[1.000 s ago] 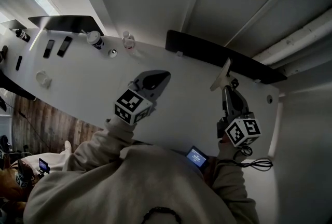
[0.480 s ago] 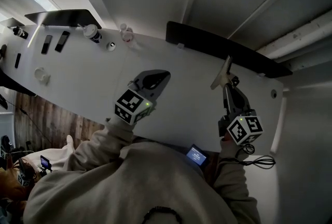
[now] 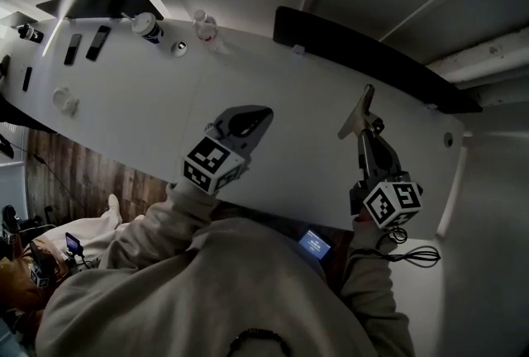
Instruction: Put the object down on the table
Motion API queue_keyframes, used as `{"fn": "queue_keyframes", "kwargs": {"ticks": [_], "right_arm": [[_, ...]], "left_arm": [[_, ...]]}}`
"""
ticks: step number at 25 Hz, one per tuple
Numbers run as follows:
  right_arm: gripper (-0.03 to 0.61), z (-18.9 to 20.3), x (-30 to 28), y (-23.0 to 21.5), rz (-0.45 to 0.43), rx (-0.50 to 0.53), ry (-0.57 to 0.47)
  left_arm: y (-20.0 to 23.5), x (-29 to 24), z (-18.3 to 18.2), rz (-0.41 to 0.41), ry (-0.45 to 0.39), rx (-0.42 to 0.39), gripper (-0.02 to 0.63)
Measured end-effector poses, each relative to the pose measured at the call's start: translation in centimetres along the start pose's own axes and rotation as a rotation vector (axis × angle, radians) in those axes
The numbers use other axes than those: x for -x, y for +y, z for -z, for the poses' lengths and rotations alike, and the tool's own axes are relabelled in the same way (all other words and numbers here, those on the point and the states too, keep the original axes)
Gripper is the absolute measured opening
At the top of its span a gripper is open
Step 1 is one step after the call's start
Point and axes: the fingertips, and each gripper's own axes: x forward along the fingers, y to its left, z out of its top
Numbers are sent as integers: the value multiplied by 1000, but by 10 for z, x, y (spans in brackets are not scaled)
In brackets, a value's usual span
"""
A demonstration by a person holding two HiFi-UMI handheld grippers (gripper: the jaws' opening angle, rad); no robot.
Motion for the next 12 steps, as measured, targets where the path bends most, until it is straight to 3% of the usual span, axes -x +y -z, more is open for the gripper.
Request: {"fn": "queue_keyframes", "kwargs": {"ticks": [12], "right_arm": [[20, 54, -6, -4, -1, -58, 76]], "left_arm": [[-3, -5, 46, -4, 39, 75, 3]]}}
